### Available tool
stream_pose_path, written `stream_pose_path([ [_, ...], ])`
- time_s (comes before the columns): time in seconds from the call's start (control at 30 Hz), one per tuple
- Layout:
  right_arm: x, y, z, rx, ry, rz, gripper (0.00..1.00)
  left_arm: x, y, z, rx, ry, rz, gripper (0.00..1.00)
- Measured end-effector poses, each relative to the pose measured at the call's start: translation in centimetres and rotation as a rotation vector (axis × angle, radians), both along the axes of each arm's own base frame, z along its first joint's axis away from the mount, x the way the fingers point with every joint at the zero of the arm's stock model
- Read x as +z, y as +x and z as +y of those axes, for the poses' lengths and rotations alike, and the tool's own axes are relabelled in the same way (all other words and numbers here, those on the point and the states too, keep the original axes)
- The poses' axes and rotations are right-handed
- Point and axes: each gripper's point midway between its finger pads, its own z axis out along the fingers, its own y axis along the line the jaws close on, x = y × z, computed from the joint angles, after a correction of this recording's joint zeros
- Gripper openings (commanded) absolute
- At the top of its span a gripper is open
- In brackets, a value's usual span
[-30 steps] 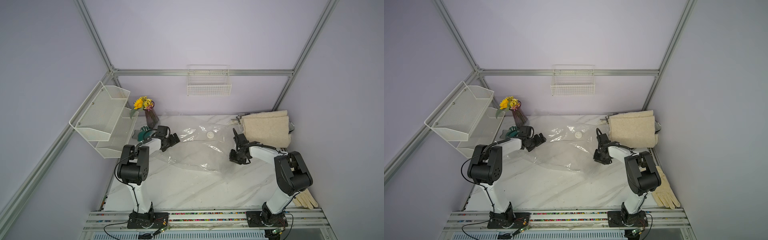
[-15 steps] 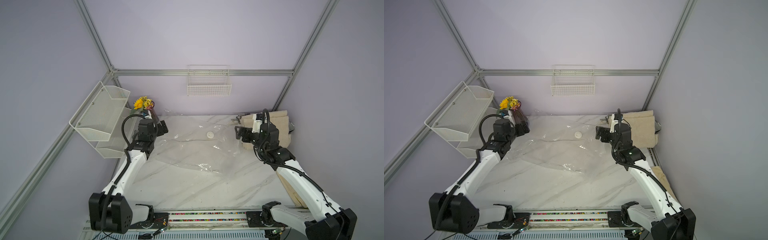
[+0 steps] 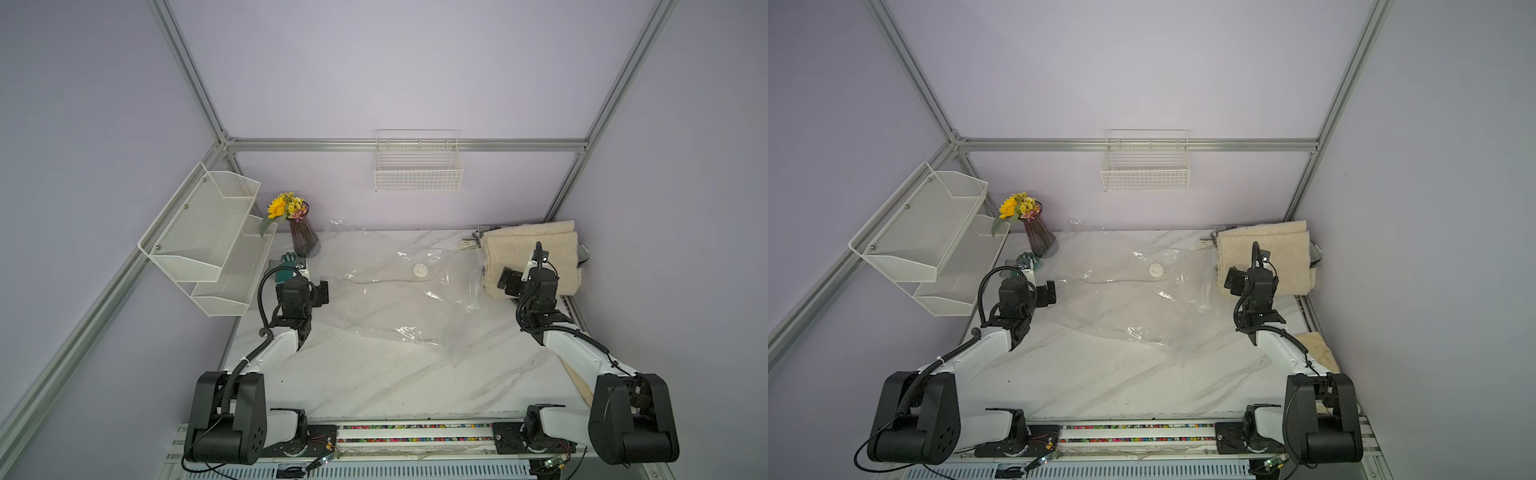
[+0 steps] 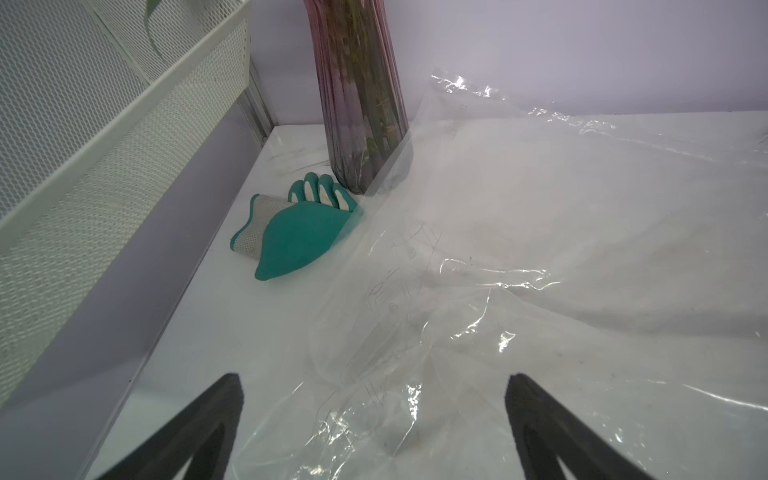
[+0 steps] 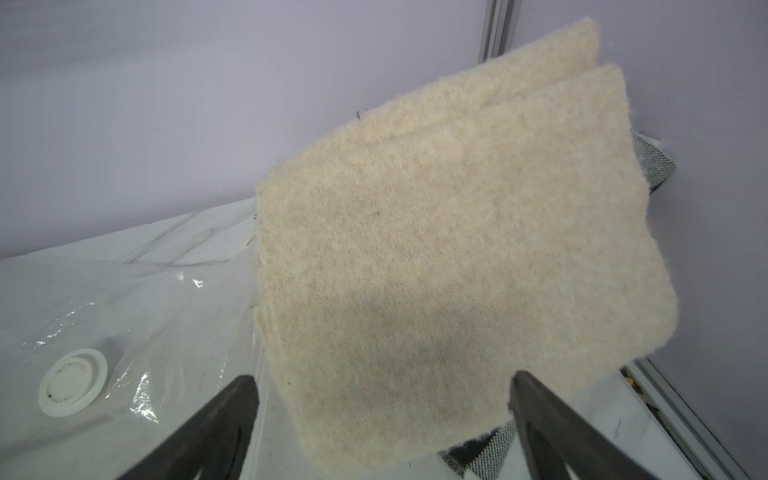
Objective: Take the scarf out of the vacuum bag
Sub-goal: Adjust the vacuum bag at the center of the board, then reset both arms
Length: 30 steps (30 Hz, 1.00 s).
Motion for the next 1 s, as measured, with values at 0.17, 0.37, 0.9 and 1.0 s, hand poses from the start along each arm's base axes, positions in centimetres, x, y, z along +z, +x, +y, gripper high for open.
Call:
stream_pose_path([
  [0.17, -2.7, -1.5, 0.4, 0.031, -0.012, -0.015, 0.97, -3.9, -1.7, 0.1, 0.005, -0.006, -0.028, 1.0],
  [0.37, -7.0, -2.2, 0.5, 0.039, -0.016, 0.0, 0.97, -6.2, -2.6, 0.3, 0.005, 0.003, -0.087, 1.0],
  [0.9, -13.2, 1.2, 1.5, 0.098, -0.006, 0.032, 0.97, -5.3, 0.6, 0.0, -0.083, -0.03, -0.142, 1.0],
  [1.0, -12.5, 1.9, 1.5, 0.097, -0.008, 0.014, 0.97, -5.6, 0.3, -0.9, -0.146, -0.051, -0.138, 1.0],
])
